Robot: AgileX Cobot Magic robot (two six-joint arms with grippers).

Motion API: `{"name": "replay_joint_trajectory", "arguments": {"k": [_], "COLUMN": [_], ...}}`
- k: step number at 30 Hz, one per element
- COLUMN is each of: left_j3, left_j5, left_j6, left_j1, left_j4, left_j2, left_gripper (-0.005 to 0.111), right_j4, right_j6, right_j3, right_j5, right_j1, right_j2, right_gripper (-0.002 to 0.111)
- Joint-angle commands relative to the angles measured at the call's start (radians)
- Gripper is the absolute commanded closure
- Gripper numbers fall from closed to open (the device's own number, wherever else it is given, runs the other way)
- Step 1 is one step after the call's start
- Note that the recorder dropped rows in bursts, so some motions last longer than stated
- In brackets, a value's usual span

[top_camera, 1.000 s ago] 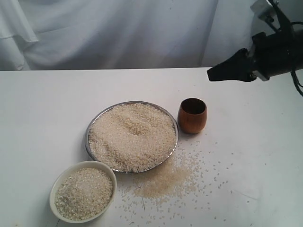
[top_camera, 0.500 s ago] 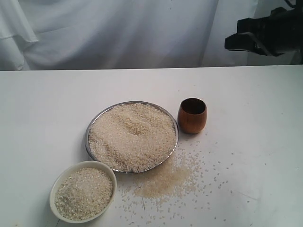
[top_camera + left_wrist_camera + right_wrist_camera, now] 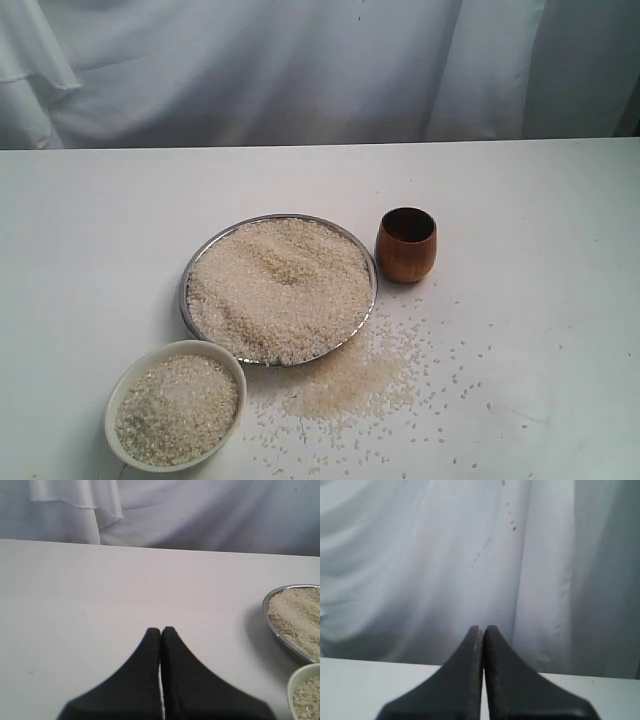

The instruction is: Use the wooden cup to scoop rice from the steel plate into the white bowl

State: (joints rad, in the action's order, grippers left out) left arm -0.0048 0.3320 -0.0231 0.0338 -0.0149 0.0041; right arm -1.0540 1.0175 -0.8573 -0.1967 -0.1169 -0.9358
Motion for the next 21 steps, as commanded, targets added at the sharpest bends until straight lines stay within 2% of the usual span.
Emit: {"name": "replay_joint_trajectory", "arguments": {"k": [1,5,12,15,19,21], "left_j3": [0.005,0.005,0.005,0.005,0.005,0.005], "left_j5": [-0.013,-0.013,-0.013,-0.013,-0.013,-0.013], "left_j6": [0.000,0.000,0.000,0.000,0.000,0.000], "left_j1": [0.002,0.002,0.002,0.002,0.002,0.002], "left_j4": [-0.002,-0.002,-0.002,-0.002,-0.002,-0.002], "left_j2": [-0.004,-0.004,-0.004,-0.004,-0.004,-0.004], "left_gripper": [0.107,0.107,0.107,0.107,0.107,0.107], "right_j4": [0.025,0.025,0.037,0.230,0.664,0.779], "right_j6": [-0.002,-0.004,-0.036,-0.204,-0.708,-0.843], "right_j3": [0.175,0.320,0.478,0.511,0.553,0.582], "right_j5": [0.035,0.026,0.008,-0.012,-0.046,-0.059], "right_j1": [-0.003,-0.003,-0.003,-0.003,-0.003,-0.003], "right_j2": [0.234,0.399,0.544,0.563,0.575,0.588], "right_gripper": [0.108,0.108,0.108,0.108,0.108,0.108]}}
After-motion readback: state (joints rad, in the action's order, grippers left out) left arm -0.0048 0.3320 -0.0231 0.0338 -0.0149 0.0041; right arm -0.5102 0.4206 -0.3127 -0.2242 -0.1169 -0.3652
